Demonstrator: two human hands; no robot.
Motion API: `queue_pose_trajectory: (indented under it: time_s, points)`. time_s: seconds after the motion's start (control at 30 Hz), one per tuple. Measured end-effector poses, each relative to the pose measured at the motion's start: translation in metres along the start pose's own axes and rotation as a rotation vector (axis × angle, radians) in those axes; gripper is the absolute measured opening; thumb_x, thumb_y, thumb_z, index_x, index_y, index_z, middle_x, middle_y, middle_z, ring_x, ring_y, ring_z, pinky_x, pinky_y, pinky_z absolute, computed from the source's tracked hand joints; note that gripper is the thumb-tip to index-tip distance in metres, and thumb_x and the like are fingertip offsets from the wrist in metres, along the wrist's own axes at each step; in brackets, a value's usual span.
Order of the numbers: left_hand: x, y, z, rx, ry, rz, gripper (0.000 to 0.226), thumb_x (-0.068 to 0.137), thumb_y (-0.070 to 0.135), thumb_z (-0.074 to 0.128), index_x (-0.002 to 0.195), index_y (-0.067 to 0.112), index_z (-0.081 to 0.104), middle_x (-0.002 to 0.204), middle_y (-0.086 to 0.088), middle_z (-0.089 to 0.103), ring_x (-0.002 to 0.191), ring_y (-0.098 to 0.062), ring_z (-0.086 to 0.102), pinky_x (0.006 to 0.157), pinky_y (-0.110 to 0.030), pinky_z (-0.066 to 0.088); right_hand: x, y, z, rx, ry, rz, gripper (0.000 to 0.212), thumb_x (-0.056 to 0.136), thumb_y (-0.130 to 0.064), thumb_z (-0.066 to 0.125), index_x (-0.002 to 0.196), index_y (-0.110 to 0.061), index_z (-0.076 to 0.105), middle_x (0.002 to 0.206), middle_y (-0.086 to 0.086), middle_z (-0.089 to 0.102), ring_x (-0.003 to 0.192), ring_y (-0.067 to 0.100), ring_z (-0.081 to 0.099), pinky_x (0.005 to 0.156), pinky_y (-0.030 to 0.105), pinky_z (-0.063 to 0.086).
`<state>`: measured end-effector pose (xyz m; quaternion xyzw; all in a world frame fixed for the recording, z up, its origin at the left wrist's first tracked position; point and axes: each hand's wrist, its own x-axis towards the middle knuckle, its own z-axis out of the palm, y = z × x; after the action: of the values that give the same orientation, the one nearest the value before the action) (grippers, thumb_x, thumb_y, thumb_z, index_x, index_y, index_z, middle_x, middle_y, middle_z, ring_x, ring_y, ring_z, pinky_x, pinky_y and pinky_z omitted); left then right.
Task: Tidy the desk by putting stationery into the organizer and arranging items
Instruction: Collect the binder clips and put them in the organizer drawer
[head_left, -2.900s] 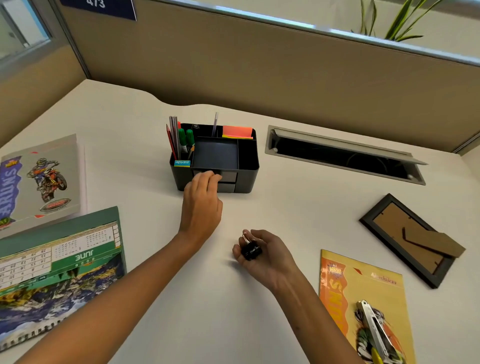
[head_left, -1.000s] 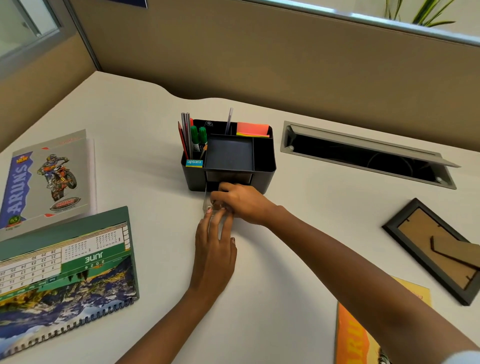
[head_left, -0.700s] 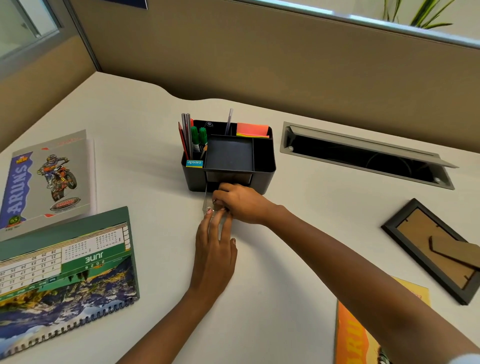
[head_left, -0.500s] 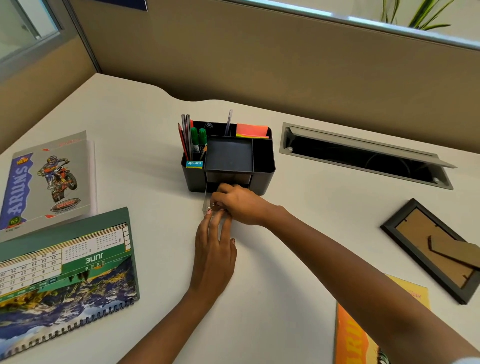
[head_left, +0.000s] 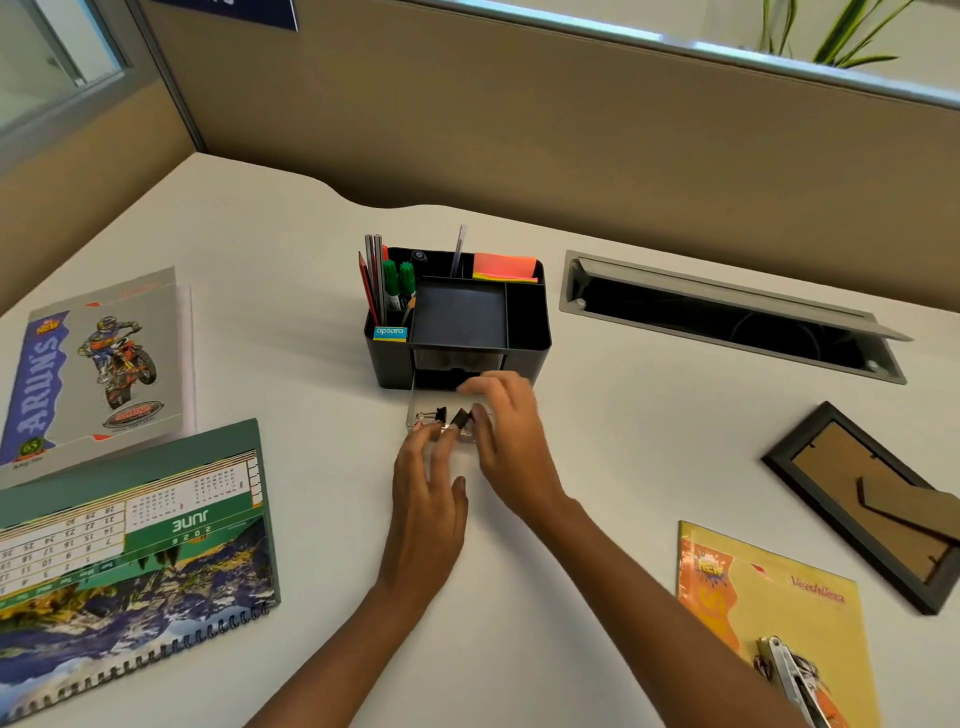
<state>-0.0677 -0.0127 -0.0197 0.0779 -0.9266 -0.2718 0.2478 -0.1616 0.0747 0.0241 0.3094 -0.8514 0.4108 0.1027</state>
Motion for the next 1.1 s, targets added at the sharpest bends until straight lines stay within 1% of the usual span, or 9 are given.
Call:
queue_pose_trajectory:
  time_s: [0.07, 0.13, 0.3, 0.43, 0.5, 0.57, 0.73, 0.9, 1.1]
  points:
    - [0.005, 0.001, -0.012, -0.128, 0.063, -0.081, 0.053, 0.087, 0.004, 0.057, 0.135, 0.005, 0.036, 0.138, -0.014, 0.034, 0.132, -0.023, 0.036, 0.11, -0.033, 0.034, -0.012, 0.002, -0.001, 0.038, 0.242, 0.121, 0.028, 0.089, -0.002, 0.055, 0.115, -0.011, 0.053, 0.114, 0.004, 0.052, 0.106, 0.014, 0.049, 0.092, 0.023, 0.045]
    - [0.012, -0.005, -0.018, -0.207, 0.137, -0.178, 0.059, 0.085, 0.006, 0.06, 0.137, 0.003, 0.032, 0.14, -0.014, 0.029, 0.133, -0.021, 0.032, 0.112, -0.028, 0.027, -0.02, 0.004, -0.001, 0.105, 0.356, 0.262, 0.044, 0.083, -0.002, 0.063, 0.119, -0.017, 0.045, 0.118, 0.001, 0.047, 0.105, 0.014, 0.048, 0.09, 0.029, 0.048]
    - [0.033, -0.033, -0.016, -0.292, 0.111, -0.325, 0.082, 0.081, 0.017, 0.069, 0.145, 0.006, 0.019, 0.149, -0.012, 0.022, 0.139, -0.02, 0.022, 0.114, -0.028, 0.021, -0.035, 0.019, 0.005, 0.19, 0.159, 0.321, 0.084, 0.076, -0.021, 0.077, 0.141, -0.018, 0.024, 0.146, 0.0, 0.024, 0.136, 0.015, 0.029, 0.113, 0.033, 0.03]
    - [0.053, -0.048, -0.013, -0.353, 0.024, -0.377, 0.092, 0.079, 0.018, 0.073, 0.148, 0.014, 0.012, 0.153, -0.006, 0.021, 0.141, -0.019, 0.021, 0.112, -0.026, 0.02, -0.028, 0.025, 0.012, 0.258, 0.08, 0.364, 0.106, 0.071, -0.037, 0.081, 0.148, -0.018, 0.012, 0.154, -0.001, 0.012, 0.144, 0.012, 0.016, 0.118, 0.037, 0.023]
    - [0.058, -0.05, -0.011, -0.344, 0.01, -0.369, 0.092, 0.078, 0.02, 0.073, 0.148, 0.016, 0.013, 0.154, -0.004, 0.022, 0.14, -0.017, 0.023, 0.109, -0.02, 0.02, -0.021, 0.025, 0.013, 0.267, 0.165, 0.352, 0.096, 0.07, -0.031, 0.084, 0.143, -0.016, 0.024, 0.151, 0.004, 0.019, 0.142, 0.012, 0.02, 0.116, 0.035, 0.025]
    - [0.06, -0.05, -0.01, -0.336, 0.012, -0.375, 0.091, 0.078, 0.023, 0.073, 0.148, 0.017, 0.014, 0.153, -0.003, 0.024, 0.139, -0.016, 0.025, 0.107, -0.02, 0.022, -0.018, 0.024, 0.013, 0.201, 0.258, 0.298, 0.073, 0.072, -0.029, 0.083, 0.131, -0.018, 0.04, 0.145, 0.005, 0.026, 0.137, 0.012, 0.025, 0.113, 0.031, 0.029]
    - [0.06, -0.053, -0.008, -0.322, 0.03, -0.365, 0.09, 0.078, 0.024, 0.073, 0.148, 0.017, 0.015, 0.152, -0.004, 0.026, 0.139, -0.017, 0.027, 0.108, -0.023, 0.026, -0.025, 0.018, 0.018, -0.176, 0.196, 0.057, 0.025, 0.088, -0.031, 0.066, 0.111, -0.022, 0.064, 0.138, 0.008, 0.041, 0.124, 0.022, 0.04, 0.104, 0.031, 0.03]
    - [0.059, -0.053, -0.007, -0.321, 0.033, -0.358, 0.091, 0.078, 0.022, 0.074, 0.147, 0.015, 0.016, 0.152, -0.004, 0.027, 0.138, -0.018, 0.028, 0.108, -0.022, 0.025, -0.027, 0.019, 0.021, -0.292, 0.24, 0.079, 0.022, 0.093, -0.02, 0.055, 0.108, -0.011, 0.069, 0.122, 0.013, 0.051, 0.112, 0.025, 0.047, 0.092, 0.038, 0.043]
    - [0.06, -0.054, -0.006, -0.311, 0.04, -0.35, 0.09, 0.077, 0.022, 0.074, 0.147, 0.016, 0.017, 0.151, -0.003, 0.028, 0.138, -0.017, 0.029, 0.108, -0.024, 0.027, -0.024, 0.02, 0.023, -0.329, 0.266, 0.119, 0.035, 0.092, -0.019, 0.053, 0.124, -0.007, 0.059, 0.112, 0.012, 0.049, 0.102, 0.022, 0.049, 0.09, 0.031, 0.042]
